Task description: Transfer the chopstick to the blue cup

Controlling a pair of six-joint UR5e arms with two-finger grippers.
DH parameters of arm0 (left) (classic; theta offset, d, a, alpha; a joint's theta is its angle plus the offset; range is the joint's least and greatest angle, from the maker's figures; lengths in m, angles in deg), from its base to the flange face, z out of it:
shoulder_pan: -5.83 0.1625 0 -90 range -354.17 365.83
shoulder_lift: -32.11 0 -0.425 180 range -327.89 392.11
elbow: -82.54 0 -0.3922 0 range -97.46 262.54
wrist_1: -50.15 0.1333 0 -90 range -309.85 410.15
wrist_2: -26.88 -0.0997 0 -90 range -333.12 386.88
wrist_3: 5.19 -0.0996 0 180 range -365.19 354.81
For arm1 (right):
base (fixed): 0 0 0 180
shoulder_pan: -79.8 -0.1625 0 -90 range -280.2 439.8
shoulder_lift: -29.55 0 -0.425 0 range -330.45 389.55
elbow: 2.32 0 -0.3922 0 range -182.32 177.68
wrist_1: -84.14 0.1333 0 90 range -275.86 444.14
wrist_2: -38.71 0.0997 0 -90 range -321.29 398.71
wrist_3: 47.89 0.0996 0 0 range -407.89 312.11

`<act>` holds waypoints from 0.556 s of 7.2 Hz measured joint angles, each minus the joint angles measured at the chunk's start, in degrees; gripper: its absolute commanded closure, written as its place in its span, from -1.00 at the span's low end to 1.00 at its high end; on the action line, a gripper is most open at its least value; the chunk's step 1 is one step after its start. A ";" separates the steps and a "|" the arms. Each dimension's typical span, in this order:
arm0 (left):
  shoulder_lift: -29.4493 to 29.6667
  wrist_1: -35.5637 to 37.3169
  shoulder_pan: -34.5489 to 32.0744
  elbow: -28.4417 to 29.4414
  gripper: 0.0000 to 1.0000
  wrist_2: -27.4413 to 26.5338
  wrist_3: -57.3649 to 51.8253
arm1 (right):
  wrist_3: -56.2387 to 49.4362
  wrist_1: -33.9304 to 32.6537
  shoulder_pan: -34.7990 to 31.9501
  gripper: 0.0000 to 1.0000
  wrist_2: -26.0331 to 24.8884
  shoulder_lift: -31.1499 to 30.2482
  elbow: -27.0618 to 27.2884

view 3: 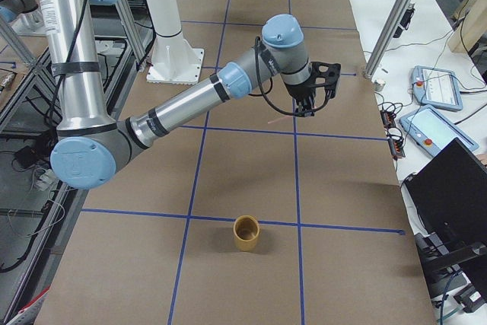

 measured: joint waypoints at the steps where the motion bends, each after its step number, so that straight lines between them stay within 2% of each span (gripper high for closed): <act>1: -0.02 0.38 -0.32 0.01 -0.98 0.05 -0.03 | 9.86 -0.09 6.46 1.00 -2.98 3.43 2.14; 2: -0.04 0.52 -0.41 0.02 -0.98 0.10 -0.03 | 19.69 -0.94 13.45 1.00 -8.36 7.40 3.41; 3: -0.04 0.56 -0.44 0.02 -0.98 0.12 0.03 | 27.63 -4.72 20.16 1.00 -14.40 12.66 3.93; 4: -0.23 0.50 -0.46 0.02 -0.98 0.16 0.10 | 33.43 -11.79 26.48 1.00 -20.36 19.33 4.03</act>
